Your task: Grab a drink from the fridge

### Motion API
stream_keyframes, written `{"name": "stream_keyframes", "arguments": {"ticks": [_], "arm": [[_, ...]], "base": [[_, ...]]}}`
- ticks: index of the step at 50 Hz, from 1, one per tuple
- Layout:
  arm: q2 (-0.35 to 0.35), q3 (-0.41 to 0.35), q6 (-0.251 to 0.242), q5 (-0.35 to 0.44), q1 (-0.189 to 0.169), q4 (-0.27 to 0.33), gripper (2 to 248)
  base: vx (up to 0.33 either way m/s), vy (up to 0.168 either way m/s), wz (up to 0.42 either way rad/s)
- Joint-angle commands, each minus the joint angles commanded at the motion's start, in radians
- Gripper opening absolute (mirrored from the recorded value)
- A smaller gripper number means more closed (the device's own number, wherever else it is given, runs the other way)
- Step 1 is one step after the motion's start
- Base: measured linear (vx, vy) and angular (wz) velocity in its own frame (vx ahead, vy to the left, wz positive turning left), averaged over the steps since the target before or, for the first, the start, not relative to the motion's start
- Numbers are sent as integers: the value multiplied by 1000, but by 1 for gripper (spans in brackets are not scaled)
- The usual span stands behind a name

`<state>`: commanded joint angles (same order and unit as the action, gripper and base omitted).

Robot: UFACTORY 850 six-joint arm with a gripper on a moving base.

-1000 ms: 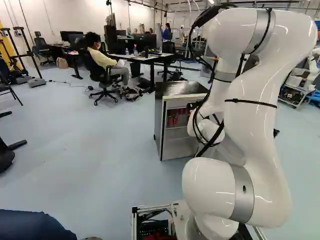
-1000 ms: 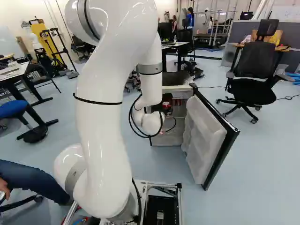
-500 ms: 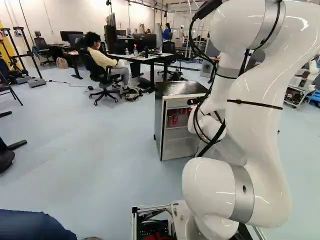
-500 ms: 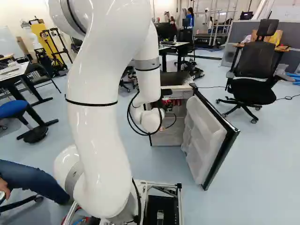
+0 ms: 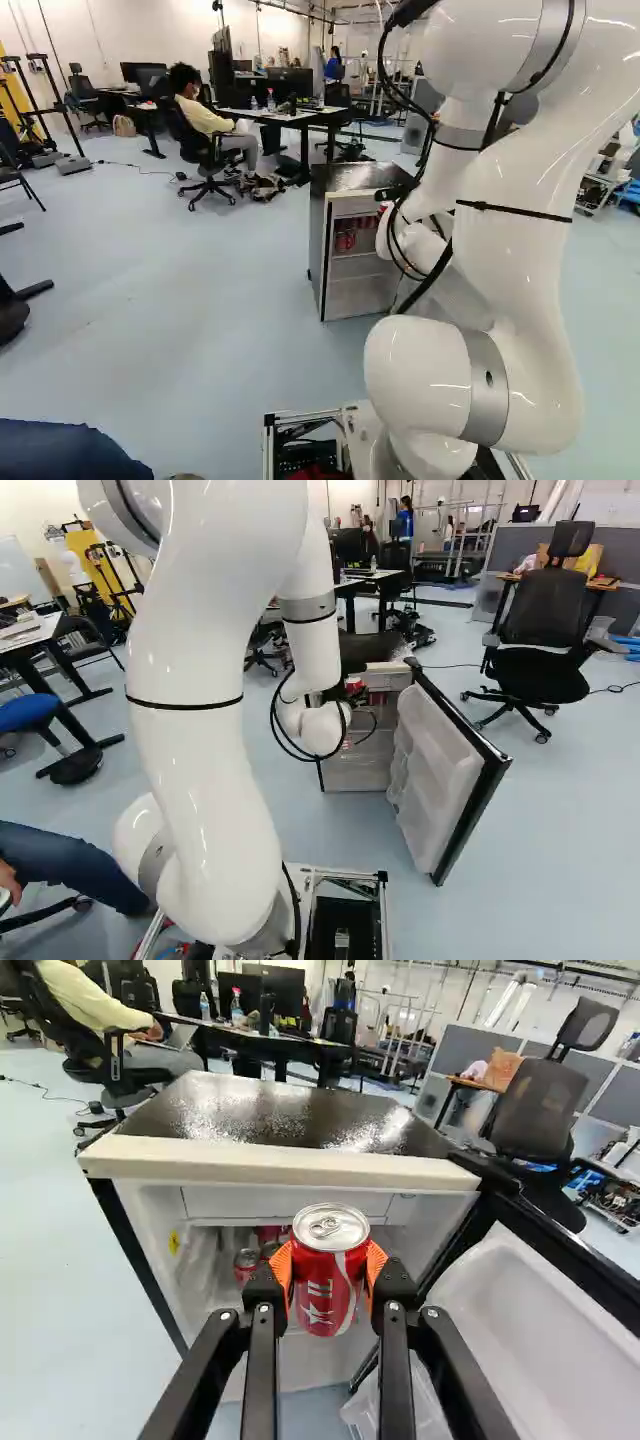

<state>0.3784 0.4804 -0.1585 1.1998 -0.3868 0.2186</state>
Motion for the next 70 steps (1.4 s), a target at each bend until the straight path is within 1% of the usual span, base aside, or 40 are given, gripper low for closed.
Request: {"name": "stream_keyframes", "arguments": {"ticks": [26, 48, 70], "arm": [[-74, -14, 0, -85, 1, -29, 93], [-120, -4, 0, -160, 7, -55, 93], [-150, 23, 0, -195, 21, -81, 93]], "base": [[0, 0, 0], [0, 0, 0], [0, 0, 0]]}}
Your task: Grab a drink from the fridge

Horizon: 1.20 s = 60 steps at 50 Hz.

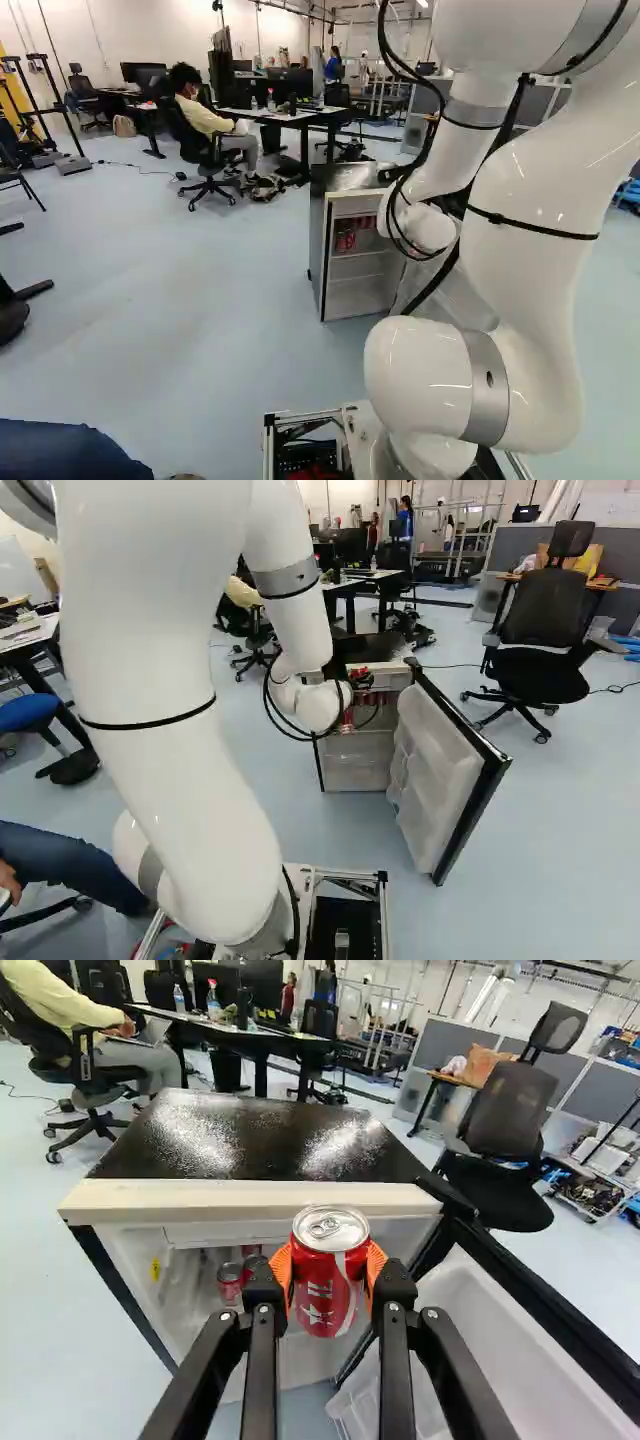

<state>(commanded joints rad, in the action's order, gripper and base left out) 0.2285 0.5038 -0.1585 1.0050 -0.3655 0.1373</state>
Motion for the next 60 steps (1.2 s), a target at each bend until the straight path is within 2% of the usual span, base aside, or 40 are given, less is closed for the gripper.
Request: {"name": "stream_keyframes", "arguments": {"ticks": [35, 60], "arm": [[-18, 74, 0, -38, 40, -42, 93], [-20, 136, 0, -60, 85, -72, 93]], "base": [[0, 0, 0], [0, 0, 0]]}}
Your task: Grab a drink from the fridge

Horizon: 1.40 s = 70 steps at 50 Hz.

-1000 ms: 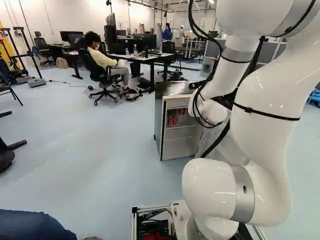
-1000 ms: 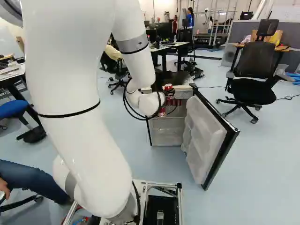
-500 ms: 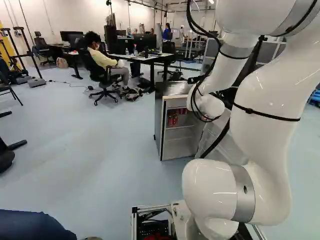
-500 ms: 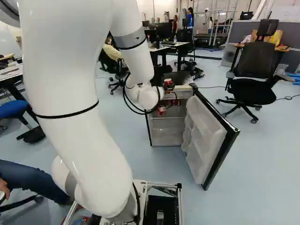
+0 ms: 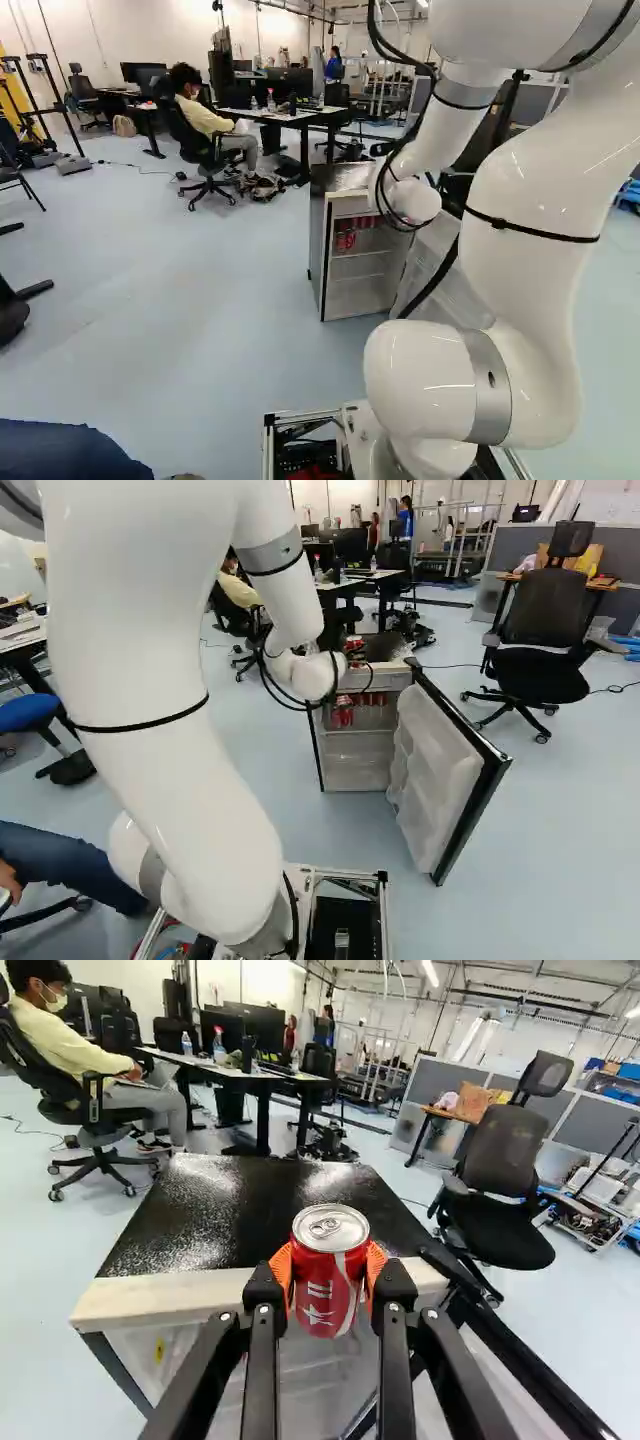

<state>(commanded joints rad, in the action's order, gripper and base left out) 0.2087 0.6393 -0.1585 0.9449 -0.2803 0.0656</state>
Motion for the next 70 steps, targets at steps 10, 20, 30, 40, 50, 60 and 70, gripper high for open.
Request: {"name": "stream_keyframes", "arguments": {"ticks": [10, 20, 30, 40, 50, 60, 70], "arm": [[8, 26, 0, -9, 22, -12, 93], [30, 52, 0, -19, 44, -24, 93], [53, 79, 0, -31, 67, -36, 93], [78, 108, 0, -47, 91, -52, 93], [105, 140, 0, -65, 112, -72, 93], [135, 176, 0, -85, 130, -93, 93], [167, 215, 0, -105, 144, -114, 93]], "base": [[0, 0, 0], [0, 0, 0], [0, 0, 0], [0, 0, 0], [0, 0, 0], [0, 0, 0], [0, 0, 0]]}}
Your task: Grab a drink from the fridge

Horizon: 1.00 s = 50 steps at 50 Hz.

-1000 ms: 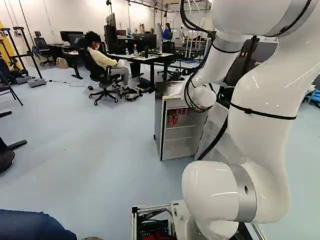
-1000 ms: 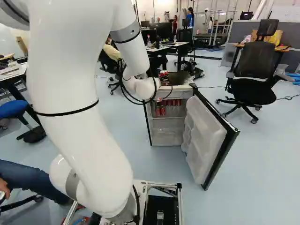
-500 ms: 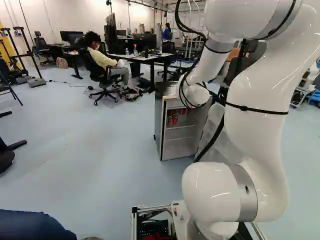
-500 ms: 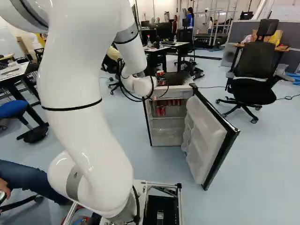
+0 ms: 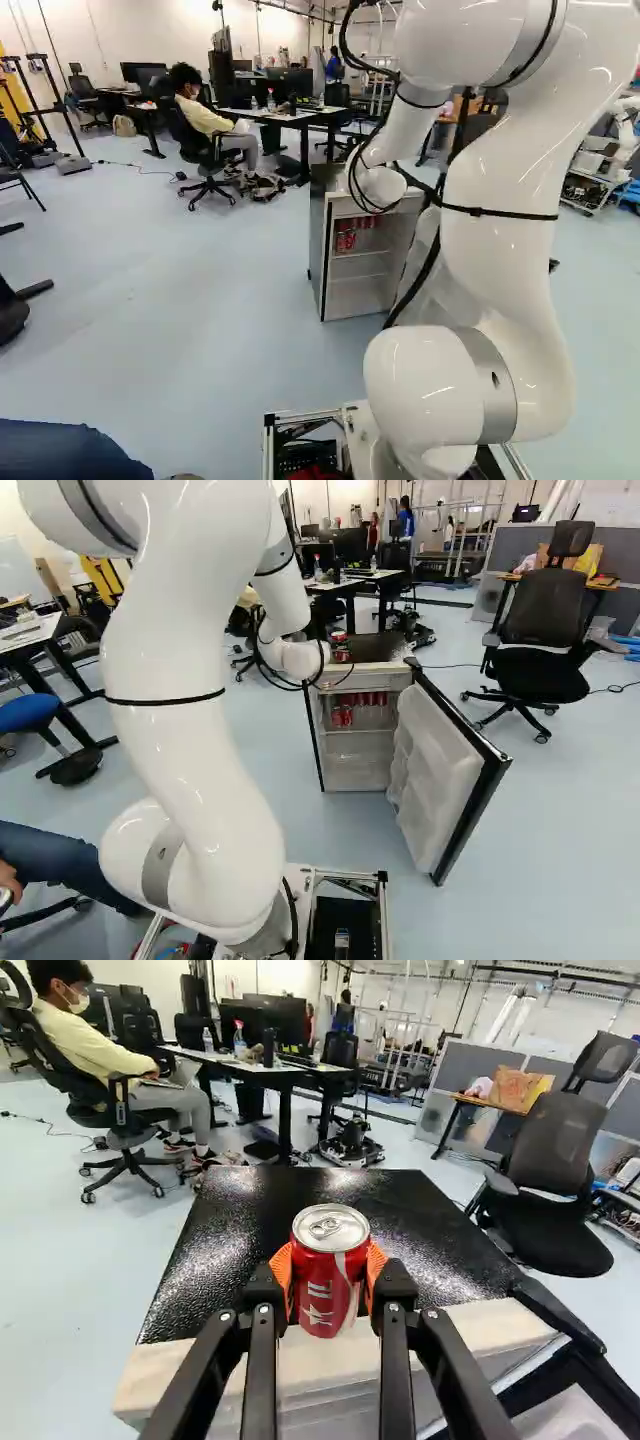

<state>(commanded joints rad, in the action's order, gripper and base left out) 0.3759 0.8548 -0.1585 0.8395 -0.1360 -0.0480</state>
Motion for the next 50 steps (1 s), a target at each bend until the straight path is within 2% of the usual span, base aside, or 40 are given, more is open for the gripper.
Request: {"name": "stream_keyframes", "arguments": {"ticks": [19, 35, 50], "arm": [[63, 78, 0, -38, 22, -40, 93], [107, 135, 0, -56, 27, -63, 93], [113, 142, 0, -56, 27, -63, 93]], "base": [[0, 0, 0], [0, 0, 0], [0, 0, 0]]}}
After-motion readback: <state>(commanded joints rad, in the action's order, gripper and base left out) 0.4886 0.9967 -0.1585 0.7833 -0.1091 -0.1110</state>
